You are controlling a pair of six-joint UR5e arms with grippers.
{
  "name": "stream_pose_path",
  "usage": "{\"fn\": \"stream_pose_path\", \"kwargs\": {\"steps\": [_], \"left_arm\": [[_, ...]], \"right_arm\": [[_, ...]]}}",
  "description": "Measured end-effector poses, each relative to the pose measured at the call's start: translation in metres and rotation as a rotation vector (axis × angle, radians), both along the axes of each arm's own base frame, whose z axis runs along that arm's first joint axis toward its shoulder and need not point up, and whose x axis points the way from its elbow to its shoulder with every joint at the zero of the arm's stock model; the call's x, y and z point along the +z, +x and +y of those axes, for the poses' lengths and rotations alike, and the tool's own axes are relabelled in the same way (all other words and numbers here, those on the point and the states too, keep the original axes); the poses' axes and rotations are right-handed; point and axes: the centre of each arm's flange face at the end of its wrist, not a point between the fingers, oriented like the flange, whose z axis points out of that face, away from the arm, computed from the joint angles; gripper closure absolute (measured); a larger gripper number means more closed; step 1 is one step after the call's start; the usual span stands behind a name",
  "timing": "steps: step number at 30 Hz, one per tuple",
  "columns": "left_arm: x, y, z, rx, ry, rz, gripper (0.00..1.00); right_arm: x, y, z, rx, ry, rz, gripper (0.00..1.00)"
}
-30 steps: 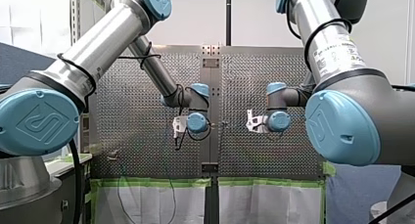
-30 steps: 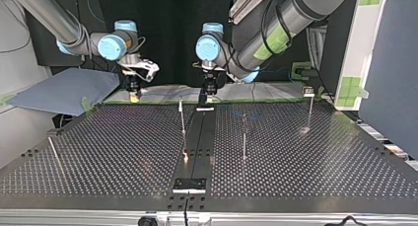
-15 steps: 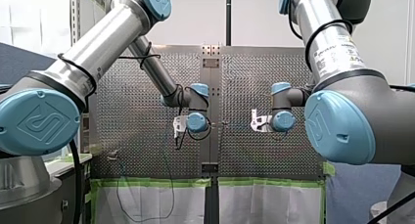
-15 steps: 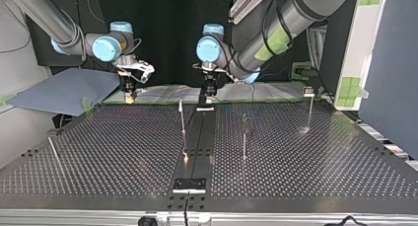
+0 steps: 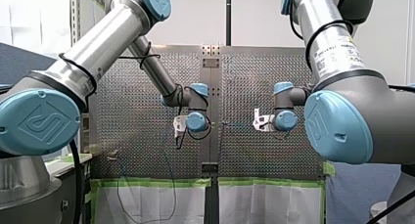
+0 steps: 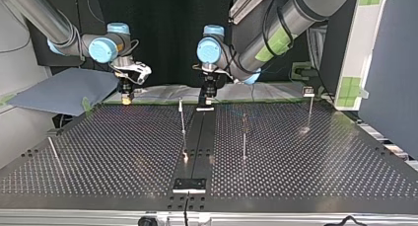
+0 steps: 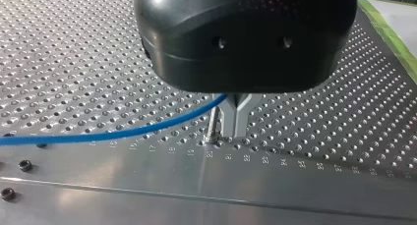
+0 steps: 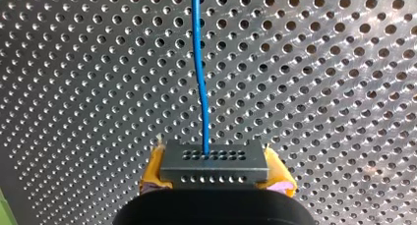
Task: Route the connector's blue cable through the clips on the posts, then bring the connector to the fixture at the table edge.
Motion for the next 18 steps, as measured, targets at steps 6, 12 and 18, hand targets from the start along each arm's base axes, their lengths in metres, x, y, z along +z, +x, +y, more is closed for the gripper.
{"fn": "stream_pose_path", "kwargs": {"steps": [6,12,18], "left_arm": [[0.0,0.003,0.001,0.002,-0.001,-0.002,1.0],[-0.011,0.012,-0.002,-0.003,0.009,0.019,1.0],[-0.016,0.027,-0.005,0.003,0.002,0.018,1.0]], "right_arm": [[0.001,0.0,-0.001,0.0,0.0,0.0,1.0],[0.002,0.0,-0.002,0.0,-0.004,0.0,1.0],[0.003,0.0,-0.004,-0.003,-0.011,-0.003,1.0]]}}
